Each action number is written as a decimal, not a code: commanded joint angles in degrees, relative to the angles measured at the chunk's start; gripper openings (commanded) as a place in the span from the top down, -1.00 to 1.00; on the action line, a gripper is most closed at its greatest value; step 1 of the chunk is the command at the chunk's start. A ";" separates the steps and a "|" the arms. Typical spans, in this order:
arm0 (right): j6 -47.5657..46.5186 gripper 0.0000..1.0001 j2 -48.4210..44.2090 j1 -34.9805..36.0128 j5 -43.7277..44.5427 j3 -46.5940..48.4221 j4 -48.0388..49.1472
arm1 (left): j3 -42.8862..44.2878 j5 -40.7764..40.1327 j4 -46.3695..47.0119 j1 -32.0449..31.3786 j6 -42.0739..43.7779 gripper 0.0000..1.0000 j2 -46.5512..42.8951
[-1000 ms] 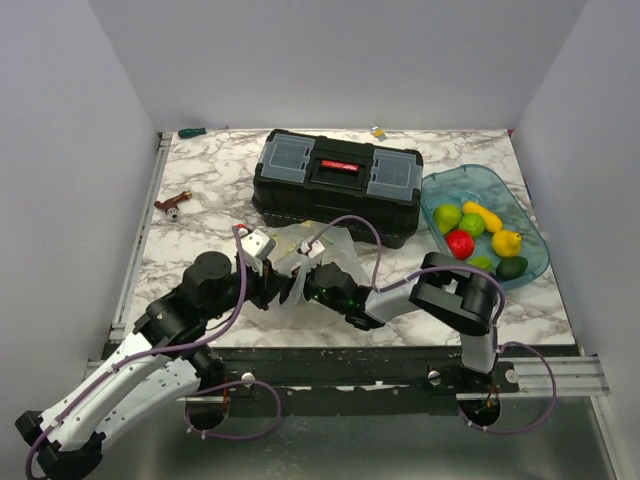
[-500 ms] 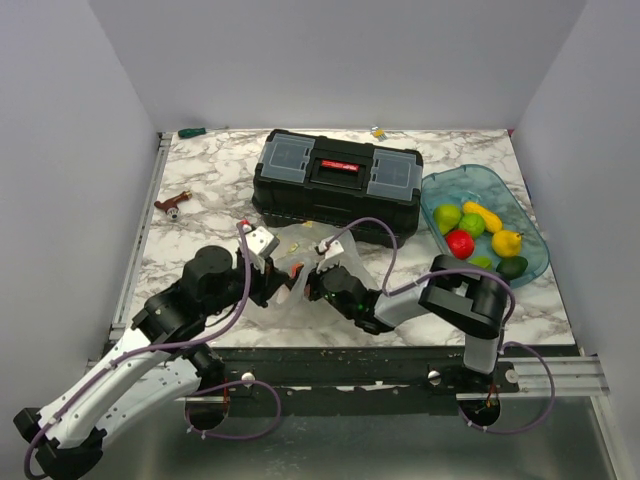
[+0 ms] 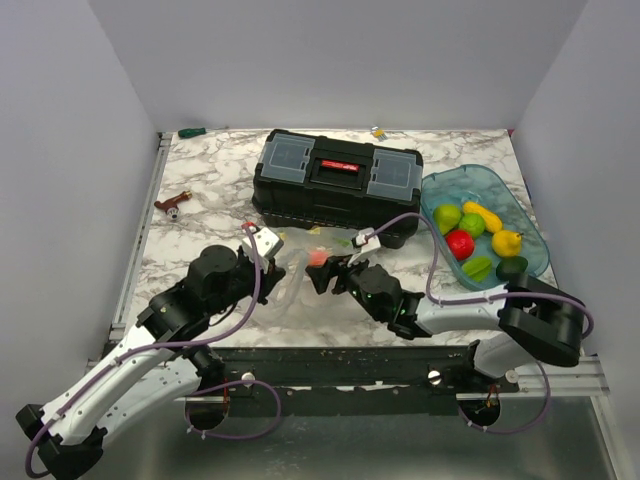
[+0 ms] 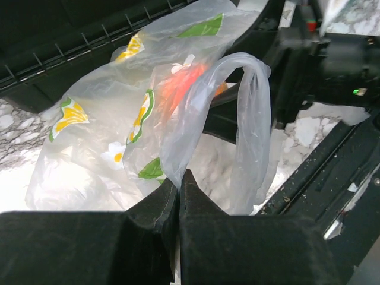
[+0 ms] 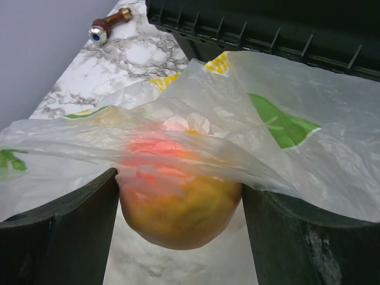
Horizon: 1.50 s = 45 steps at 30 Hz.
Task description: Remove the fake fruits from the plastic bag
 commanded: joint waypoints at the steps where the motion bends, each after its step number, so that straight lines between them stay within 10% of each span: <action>1: 1.96 0.77 -4.45 0.35 -3.24 -1.51 -3.71 | -0.84 -4.63 1.83 -0.02 1.42 1.00 -0.40; 19: 2.81 0.78 -26.44 0.39 -12.21 -0.70 -14.86 | -0.55 -4.17 1.77 1.29 1.06 1.00 1.09; 37: -10.26 0.99 -29.57 -8.59 20.24 14.30 -40.89 | -0.23 -2.95 1.79 2.84 0.62 0.98 1.07; 45: -5.15 0.99 -29.12 -28.28 9.96 17.61 -47.40 | 0.91 -2.30 0.81 3.54 -0.37 0.17 1.56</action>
